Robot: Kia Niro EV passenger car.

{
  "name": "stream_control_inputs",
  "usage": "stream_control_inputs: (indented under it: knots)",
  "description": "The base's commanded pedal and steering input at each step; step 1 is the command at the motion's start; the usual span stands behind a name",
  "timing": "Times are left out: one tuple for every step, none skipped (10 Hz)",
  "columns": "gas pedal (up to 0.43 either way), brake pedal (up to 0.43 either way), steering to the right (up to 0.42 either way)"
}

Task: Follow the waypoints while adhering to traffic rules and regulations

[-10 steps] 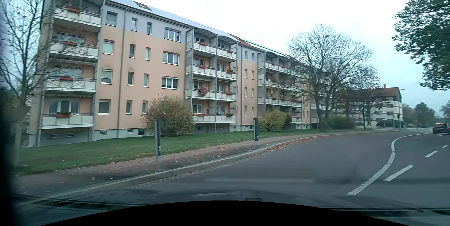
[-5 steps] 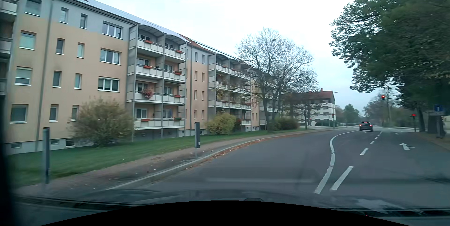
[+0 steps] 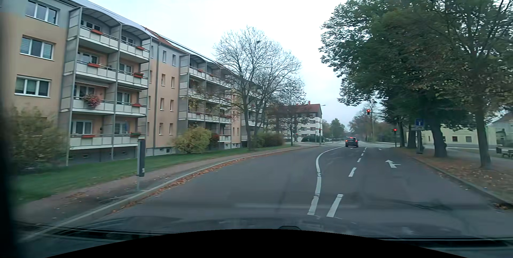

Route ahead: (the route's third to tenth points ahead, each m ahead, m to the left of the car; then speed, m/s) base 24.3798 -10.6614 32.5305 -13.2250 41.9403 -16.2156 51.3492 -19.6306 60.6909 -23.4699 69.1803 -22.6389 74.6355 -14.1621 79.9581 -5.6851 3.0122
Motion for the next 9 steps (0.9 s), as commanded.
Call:
stream_control_inputs:
  knots:
    - [0.177,0.000,0.498]
    - [0.177,0.000,0.453]
    - [0.177,0.000,0.416]
    - [0.177,0.000,0.383]
    - [0.177,0.000,0.335]
    - [0.177,0.000,0.282]
    - [0.177,0.000,0.241]
    - [0.177,0.000,0.186]
    - [0.169,0.000,0.140]
